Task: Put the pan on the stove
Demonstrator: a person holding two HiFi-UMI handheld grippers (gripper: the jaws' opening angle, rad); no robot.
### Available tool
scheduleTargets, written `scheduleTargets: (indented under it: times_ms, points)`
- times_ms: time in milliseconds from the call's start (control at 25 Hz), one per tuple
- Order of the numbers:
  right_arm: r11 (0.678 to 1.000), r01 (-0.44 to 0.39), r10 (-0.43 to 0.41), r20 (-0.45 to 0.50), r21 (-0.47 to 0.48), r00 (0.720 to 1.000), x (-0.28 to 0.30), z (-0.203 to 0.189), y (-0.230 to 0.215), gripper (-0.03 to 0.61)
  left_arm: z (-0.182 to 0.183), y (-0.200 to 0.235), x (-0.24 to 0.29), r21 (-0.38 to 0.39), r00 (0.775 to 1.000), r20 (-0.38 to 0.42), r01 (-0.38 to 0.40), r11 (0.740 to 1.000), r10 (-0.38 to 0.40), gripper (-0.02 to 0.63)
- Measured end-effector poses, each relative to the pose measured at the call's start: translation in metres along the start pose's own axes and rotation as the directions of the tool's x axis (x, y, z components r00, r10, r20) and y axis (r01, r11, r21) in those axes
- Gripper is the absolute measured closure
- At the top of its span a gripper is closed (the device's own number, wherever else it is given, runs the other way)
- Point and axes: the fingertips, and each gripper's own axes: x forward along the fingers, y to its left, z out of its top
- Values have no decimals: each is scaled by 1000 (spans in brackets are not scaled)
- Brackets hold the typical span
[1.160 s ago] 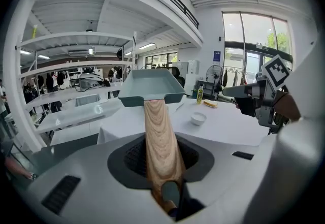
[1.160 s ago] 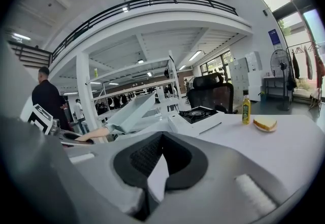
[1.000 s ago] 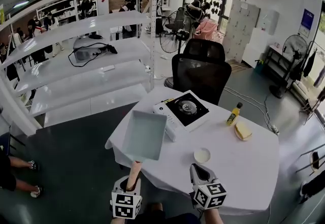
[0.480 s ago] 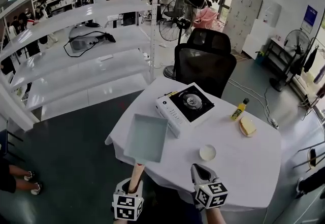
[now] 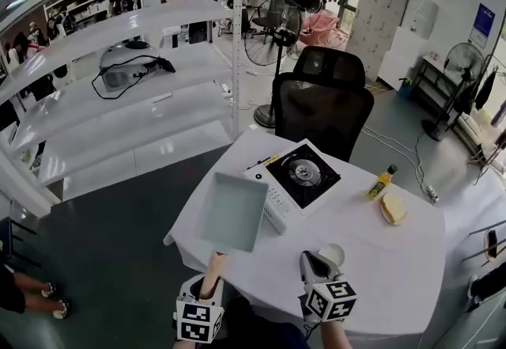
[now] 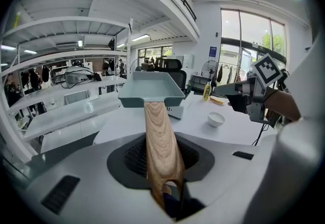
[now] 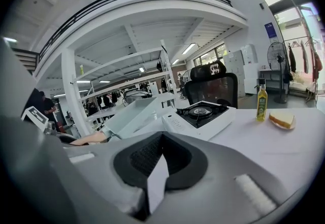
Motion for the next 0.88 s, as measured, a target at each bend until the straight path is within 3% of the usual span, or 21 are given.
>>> scheduleTargets:
  times_ms: [360, 600, 880]
  points:
    - [988, 124, -128, 42, 91, 991, 40, 27, -33, 578, 86, 28, 74, 154, 992, -11, 127, 980, -127, 511]
    - [964, 209, -221, 56, 163, 974, 41, 26, -55, 578, 131, 11, 126, 206, 956, -76, 292, 934, -283, 511]
    - [950, 254, -272, 78, 183, 959, 36, 26, -69, 578, 161, -16, 179, 284, 922, -126, 388, 877, -367, 509]
